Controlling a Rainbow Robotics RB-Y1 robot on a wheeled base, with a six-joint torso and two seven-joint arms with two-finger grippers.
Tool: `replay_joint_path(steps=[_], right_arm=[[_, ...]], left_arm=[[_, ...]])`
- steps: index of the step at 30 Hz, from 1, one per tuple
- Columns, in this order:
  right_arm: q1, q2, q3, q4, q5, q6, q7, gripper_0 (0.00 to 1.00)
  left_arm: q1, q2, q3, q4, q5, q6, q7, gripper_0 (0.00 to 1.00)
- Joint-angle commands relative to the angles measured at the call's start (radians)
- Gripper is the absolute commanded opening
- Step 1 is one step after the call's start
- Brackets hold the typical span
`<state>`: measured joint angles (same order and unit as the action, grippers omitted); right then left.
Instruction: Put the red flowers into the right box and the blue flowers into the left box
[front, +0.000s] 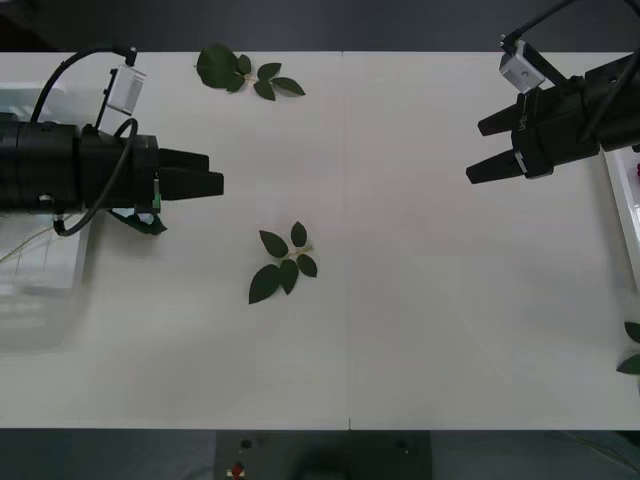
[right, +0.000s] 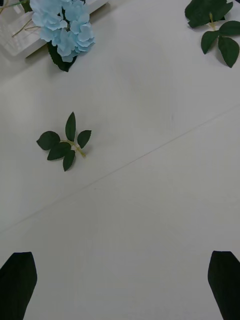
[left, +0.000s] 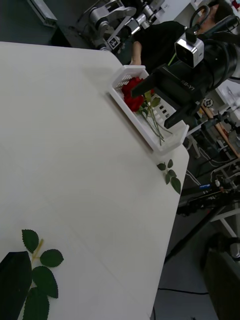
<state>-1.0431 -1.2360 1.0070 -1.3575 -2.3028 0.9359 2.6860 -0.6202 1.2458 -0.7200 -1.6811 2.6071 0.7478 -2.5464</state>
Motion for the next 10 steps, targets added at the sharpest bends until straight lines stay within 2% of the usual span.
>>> replay_joint_path(steps=[1, 10], right_arm=[[-0.003, -0.005, -0.014, -0.003, -0.001, -0.005, 0.019, 1.0], [-0.003, -0.005, -0.014, -0.003, -0.001, -0.005, 0.019, 1.0]], left_arm=[[-0.013, 0.011, 0.02, 0.0, 0.013, -0.001, -0.044, 1.0], [-0.013, 0.011, 0.02, 0.0, 0.013, -0.001, -0.044, 1.0]])
